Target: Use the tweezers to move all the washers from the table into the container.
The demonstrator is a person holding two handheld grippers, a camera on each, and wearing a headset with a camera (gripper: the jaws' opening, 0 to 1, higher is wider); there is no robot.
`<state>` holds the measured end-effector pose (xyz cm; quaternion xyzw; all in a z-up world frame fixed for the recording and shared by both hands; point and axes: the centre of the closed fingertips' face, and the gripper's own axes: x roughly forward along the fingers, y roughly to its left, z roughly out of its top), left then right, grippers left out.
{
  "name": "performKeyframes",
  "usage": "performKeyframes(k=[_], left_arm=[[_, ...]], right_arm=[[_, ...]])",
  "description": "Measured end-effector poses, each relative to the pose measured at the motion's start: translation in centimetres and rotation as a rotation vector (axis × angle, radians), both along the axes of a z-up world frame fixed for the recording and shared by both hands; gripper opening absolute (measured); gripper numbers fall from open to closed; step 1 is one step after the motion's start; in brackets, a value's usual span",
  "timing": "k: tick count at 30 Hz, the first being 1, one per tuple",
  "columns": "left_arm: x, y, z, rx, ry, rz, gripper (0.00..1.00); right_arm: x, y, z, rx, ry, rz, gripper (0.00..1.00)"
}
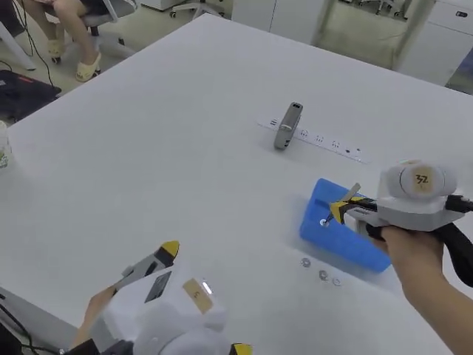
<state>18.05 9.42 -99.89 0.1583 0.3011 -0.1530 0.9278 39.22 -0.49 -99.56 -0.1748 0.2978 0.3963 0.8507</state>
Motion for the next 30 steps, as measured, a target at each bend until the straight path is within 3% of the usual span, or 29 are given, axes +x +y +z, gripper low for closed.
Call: performKeyframes(k=[9, 30], left_arm=[[0.0, 0.0, -0.1, -0.002, 0.006, -0.001, 0.96], [0.0, 0.1, -0.4, 0.004, 0.022, 0.005, 0.96]], right_arm=[[0.2, -0.6, -1.4, -0.012, 0.025, -0.017, 0.02], [1.5, -0.9, -2.4, -0.026, 0.038, -0.026, 0.02]])
